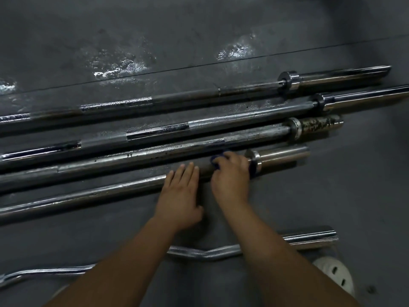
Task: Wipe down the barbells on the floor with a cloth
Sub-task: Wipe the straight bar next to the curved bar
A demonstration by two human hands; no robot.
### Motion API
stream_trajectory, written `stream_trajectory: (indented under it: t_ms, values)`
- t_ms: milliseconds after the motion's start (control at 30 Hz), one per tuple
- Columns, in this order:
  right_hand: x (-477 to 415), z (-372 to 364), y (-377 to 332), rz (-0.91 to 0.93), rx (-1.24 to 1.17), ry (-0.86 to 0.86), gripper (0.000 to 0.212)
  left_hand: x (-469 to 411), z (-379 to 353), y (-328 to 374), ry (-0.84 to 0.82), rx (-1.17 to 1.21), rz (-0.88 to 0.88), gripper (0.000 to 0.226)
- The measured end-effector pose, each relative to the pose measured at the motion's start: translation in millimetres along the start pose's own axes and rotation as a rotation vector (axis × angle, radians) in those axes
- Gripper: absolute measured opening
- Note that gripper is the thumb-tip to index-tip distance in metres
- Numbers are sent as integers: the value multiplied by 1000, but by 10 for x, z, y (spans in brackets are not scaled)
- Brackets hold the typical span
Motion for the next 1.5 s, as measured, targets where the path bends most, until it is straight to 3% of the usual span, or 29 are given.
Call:
stream_trajectory:
  t_ms: [67, 100, 200, 333, 367, 467, 567, 633, 700, 767, 833, 867, 1000, 1133, 1167, 1267, 1400, 1433, 1500]
  values:
    - [-29, -99, -143, 163, -31, -151, 34, 1, 13, -18, 14, 13, 0, 104]
    - [-106, -31, -39, 156, -51, -148, 33, -2, 10, -15, 5, 14, -5, 104]
    - [-102, 236, 300, -75, -56, 58, 31, 7, -25, -5, 1, 0, 3, 105]
    - [131, -210, -228, 127, -95, -263, 29, 36, -38, 7, -4, -8, -2, 106]
    - [55, -142, -132, 117, -101, -233, 31, 40, -36, 3, -17, -4, -5, 105]
    - [41, 180, 288, -148, -97, 0, 32, 47, -31, 13, -26, -8, -6, 102]
    - [309, -132, -141, 29, -104, -234, 30, 65, -36, 43, -32, 1, -5, 104]
    - [260, -70, -33, 51, -143, -198, 33, 54, -29, 16, -40, 6, -5, 103]
    - [231, 179, 382, -183, -216, 7, 34, 50, -18, 16, -36, -7, -7, 102]
    - [341, 87, 445, -307, -237, -23, 32, 83, -16, 54, -29, -2, -5, 101]
    - [432, -157, 156, -149, -203, -247, 29, 139, -6, 74, -7, 18, 7, 100]
    - [414, -134, 75, -84, -222, -256, 28, 167, -3, 76, 1, 19, 10, 100]
    - [326, 269, 324, -154, -136, 95, 40, 269, -20, 100, 74, -5, 19, 93]
    - [349, 38, 155, 83, 0, -155, 28, 333, -20, 113, 101, -34, 50, 87]
    - [291, 70, 251, 80, -11, -171, 27, 347, -51, 92, 79, -55, 67, 90]
    - [346, 296, 460, -132, -29, 3, 30, 400, -169, 70, 27, -98, 90, 102]
    - [682, -86, -93, 94, -84, -290, 29, 474, -187, 149, 18, -106, 79, 101]
    - [635, -26, 6, 67, -96, -268, 31, 501, -192, 147, 18, -107, 79, 100]
    - [576, 262, 398, -152, -106, -67, 34, 550, -210, 160, 14, -112, 80, 101]
Point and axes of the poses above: each hand's wrist, its own x-axis away from the middle knuckle, its own z-axis out of the back of the hand, y = z × x, the point moved 10 cm from there along -x, towards the middle knuckle, and after that the axes turned 11 degrees about -x, right-handed, at the moved point
